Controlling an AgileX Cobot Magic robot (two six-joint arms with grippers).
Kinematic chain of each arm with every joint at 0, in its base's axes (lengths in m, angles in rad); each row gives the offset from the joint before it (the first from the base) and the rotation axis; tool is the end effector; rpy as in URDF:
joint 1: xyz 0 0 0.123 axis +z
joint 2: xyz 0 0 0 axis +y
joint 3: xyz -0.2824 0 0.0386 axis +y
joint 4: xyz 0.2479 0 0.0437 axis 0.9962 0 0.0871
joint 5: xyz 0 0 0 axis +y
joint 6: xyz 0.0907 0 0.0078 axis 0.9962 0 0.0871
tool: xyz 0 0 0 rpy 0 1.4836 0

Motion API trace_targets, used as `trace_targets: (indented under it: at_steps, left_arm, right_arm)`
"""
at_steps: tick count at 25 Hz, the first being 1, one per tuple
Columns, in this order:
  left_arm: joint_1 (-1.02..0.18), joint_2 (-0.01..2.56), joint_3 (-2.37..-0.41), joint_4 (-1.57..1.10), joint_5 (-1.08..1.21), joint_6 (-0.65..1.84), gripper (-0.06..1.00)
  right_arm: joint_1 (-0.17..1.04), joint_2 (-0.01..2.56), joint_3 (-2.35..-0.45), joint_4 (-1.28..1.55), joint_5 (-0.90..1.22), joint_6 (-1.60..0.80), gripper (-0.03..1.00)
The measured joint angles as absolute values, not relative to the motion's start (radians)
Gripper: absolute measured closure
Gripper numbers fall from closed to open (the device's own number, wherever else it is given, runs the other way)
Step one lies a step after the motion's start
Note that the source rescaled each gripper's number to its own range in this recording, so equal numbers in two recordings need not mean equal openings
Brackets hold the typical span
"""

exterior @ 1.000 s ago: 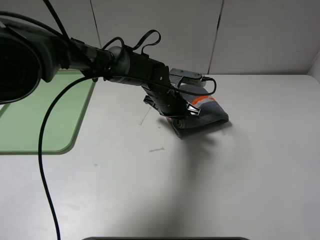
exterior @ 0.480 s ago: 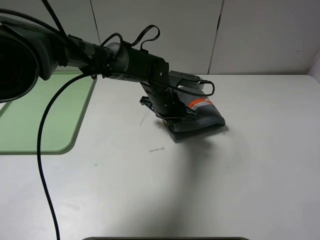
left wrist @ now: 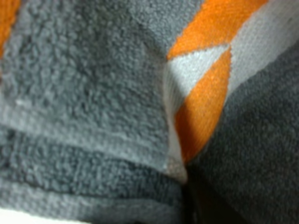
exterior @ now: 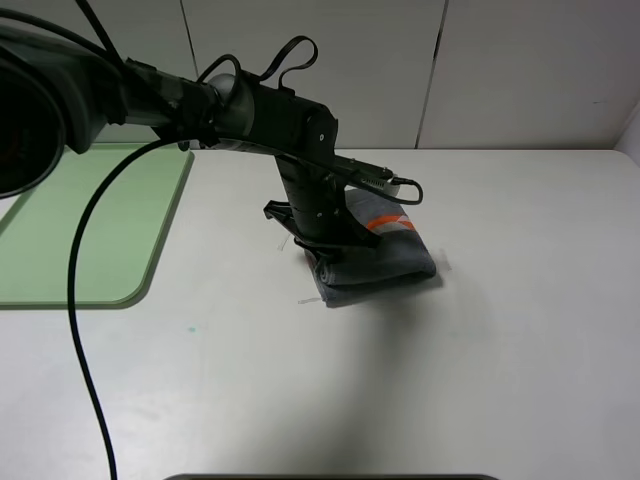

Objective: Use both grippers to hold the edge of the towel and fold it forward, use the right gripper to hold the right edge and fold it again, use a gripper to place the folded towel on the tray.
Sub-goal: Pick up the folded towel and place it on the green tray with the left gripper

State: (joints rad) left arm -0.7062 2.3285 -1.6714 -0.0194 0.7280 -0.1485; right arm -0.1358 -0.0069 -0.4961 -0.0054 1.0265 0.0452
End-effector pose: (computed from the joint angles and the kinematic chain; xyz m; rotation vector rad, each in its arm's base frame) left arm 0.3565 -0.3056 0.0971 0.7788 2.7869 -0.1843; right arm -0.0041 0.0001 0.2789 0.1816 1.9994 -0.0643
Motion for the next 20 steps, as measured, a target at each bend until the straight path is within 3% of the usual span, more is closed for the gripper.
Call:
trace_targets:
  at_steps: [18,20]
  left_arm:
    - [-0.706,2.327,-1.676,-0.032,0.849,-0.146,0.82]
    - [-0.706,2.327,-1.676,-0.032,0.851,-0.151,0.79]
  right_arm:
    - [-0.136,-0.007,-0.496,0.0,1.027,0.045,-0.03]
    - [-0.136,-0.007,-0.496,0.0,1.027,0.045,-0.03]
